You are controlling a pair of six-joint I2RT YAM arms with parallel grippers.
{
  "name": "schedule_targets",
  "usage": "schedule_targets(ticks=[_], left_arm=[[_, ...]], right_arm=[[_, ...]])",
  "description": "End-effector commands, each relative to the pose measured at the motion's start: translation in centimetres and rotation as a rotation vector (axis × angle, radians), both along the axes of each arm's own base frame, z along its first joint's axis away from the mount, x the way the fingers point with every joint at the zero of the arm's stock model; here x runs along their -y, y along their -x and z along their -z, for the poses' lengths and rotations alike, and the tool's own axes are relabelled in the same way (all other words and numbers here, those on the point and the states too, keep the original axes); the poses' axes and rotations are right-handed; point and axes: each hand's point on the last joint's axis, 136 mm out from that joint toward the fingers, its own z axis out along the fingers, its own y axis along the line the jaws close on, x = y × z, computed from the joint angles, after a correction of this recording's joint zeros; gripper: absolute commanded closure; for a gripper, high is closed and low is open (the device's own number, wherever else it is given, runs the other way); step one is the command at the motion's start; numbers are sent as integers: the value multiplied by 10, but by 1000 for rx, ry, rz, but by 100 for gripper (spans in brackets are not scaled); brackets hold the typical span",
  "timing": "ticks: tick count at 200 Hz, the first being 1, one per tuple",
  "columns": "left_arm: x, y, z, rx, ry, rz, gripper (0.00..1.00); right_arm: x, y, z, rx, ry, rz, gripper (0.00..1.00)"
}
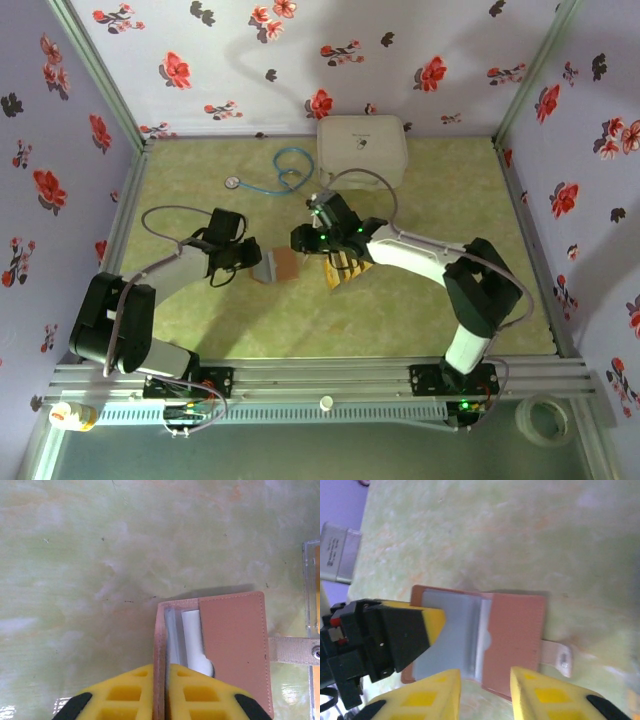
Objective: Put the credit cards into the card holder
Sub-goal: Open the card holder at the center of the table.
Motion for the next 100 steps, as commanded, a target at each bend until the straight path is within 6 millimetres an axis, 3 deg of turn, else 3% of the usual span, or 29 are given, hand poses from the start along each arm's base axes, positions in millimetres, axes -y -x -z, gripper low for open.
schedule_targets(ticks=[1, 45, 100], left_arm=[[-1, 1, -2, 6, -8, 23, 87], [1, 0, -3, 10, -4, 33, 87], [-3, -1, -5, 26, -1, 27, 83]], right_arm=[[-30, 8, 13, -39, -48, -57, 74], [-40, 12, 53, -97, -43, -69, 81], [-15, 8, 98, -148, 43, 10, 85]])
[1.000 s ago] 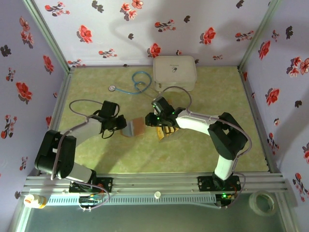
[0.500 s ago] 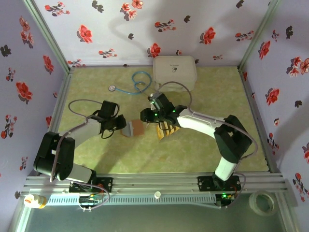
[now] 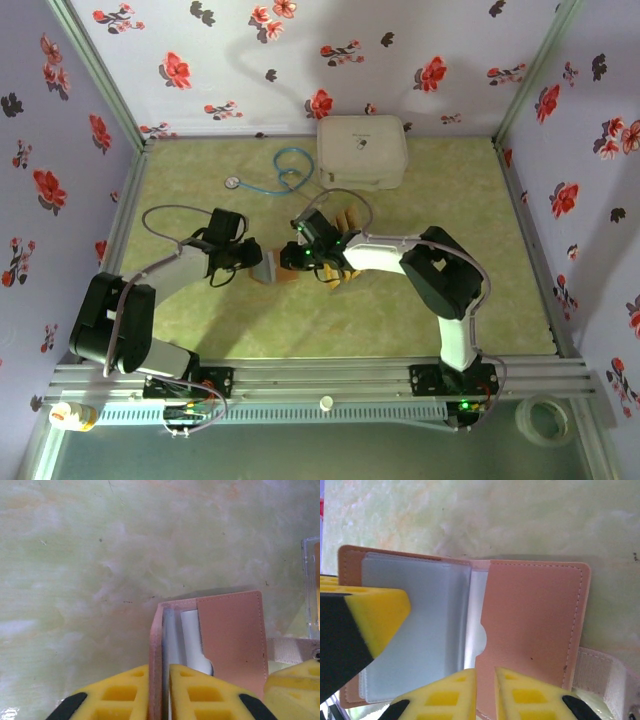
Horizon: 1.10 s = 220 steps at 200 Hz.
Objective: Put the credit cards into the card holder
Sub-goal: Open the card holder at the center of the table.
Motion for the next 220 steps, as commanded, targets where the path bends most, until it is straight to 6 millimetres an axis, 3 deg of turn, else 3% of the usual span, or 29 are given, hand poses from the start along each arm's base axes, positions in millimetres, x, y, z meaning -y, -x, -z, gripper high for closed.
schedule_targets(ticks=[1, 59, 96, 114, 173, 220], left_arm=[[-3, -1, -6, 21, 6, 9, 83], [-15, -1, -7, 31, 37, -31, 78], [-22, -4, -16, 54, 88, -69, 56], [-25, -7, -22, 72, 141, -93, 52], [-28, -8, -21, 78, 246, -134, 57], [-29, -10, -21, 83, 273, -147, 73]], right_arm=[[15, -4, 25, -30, 40, 60, 85], [36, -1, 51, -76, 84, 107, 86], [39, 0, 56, -86, 86, 117, 86], [40, 0, 57, -87, 90, 120, 86], [42, 0, 60, -89, 96, 121, 86], [42, 1, 61, -91, 100, 119, 86]])
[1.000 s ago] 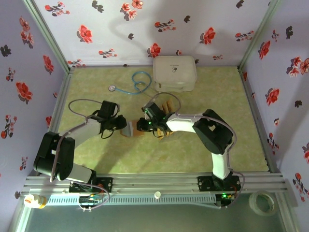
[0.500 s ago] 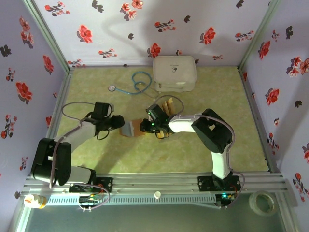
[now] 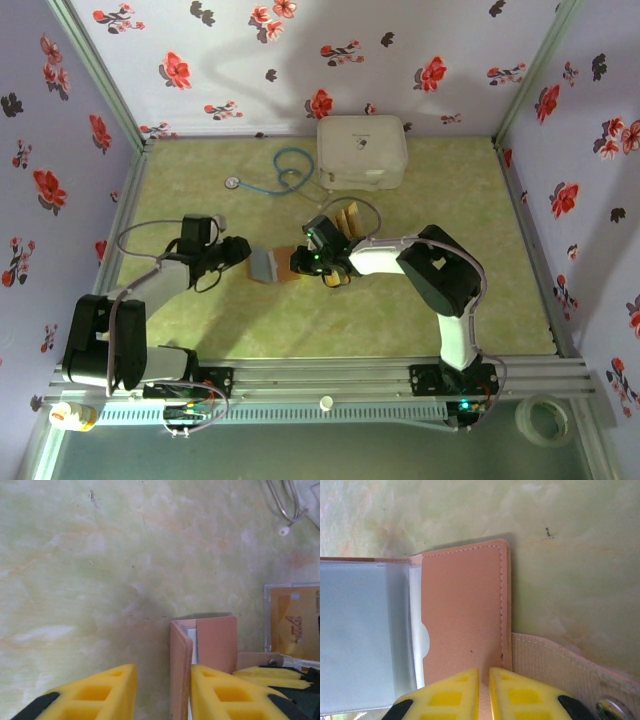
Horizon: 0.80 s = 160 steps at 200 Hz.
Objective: Put the credit cards into the card holder
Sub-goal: Open the card holder at the center of the table.
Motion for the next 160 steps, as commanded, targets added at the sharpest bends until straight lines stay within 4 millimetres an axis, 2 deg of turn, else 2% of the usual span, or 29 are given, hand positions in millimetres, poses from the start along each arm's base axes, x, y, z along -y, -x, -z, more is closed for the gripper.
schedule_targets(ticks=[1, 90, 136, 160], left_arm=[[2, -2, -5, 24, 41, -3, 73], [10, -10, -19, 59, 101, 7, 100], [31, -22, -47, 119, 193, 19, 100], [48, -26, -46, 108, 199, 57, 100]], right_arm=[[20, 4, 32, -50, 89, 36, 86], [18, 4, 35, -65, 88, 26, 87], [15, 5, 37, -77, 83, 16, 87], [13, 4, 37, -80, 80, 16, 87]])
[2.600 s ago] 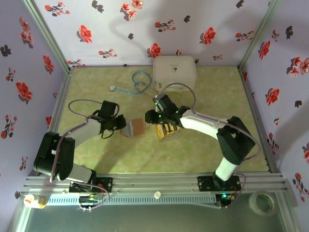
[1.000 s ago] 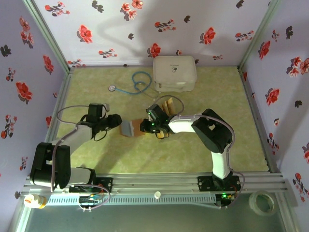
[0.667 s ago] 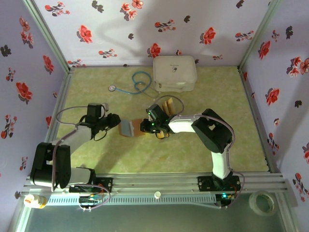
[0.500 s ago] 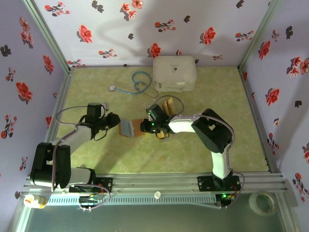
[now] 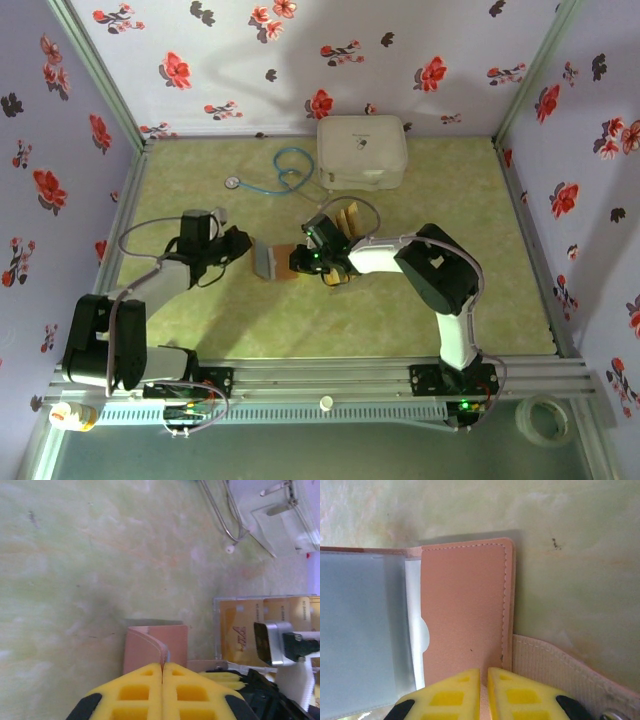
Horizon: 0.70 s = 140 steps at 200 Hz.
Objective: Put the credit cards into the card holder
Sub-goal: Open the card holder at the center of the table.
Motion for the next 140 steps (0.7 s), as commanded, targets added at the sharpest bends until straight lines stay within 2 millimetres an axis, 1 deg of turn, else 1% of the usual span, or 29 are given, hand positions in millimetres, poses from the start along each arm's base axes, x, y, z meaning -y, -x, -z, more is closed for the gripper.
schedule_targets(ticks=[1, 14, 28, 40, 52, 80, 109, 122, 140], left_arm=[[23, -14, -21, 54, 53, 44, 100], [29, -16, -18, 47, 52, 54, 100], [30, -16, -12, 33, 46, 57, 100], [26, -17, -8, 26, 22, 47, 100], [21, -16, -5, 25, 0, 42, 100], [7, -15, -4, 20, -21, 22, 100], [-2, -13, -3, 14, -40, 15, 100], [-4, -13, -2, 11, -45, 14, 100], [-6, -13, 3, 2, -52, 14, 100]], right_arm=[[16, 7, 35, -73, 98, 22, 87], [15, 7, 34, -73, 95, 20, 87], [14, 6, 32, -72, 94, 19, 87], [15, 5, 29, -68, 94, 18, 87], [15, 5, 22, -58, 92, 18, 87], [18, 2, -3, -17, 92, 16, 86], [31, 1, -30, 37, 130, 21, 86], [37, 0, -37, 54, 160, 23, 87], [35, -2, -46, 70, 161, 10, 87]])
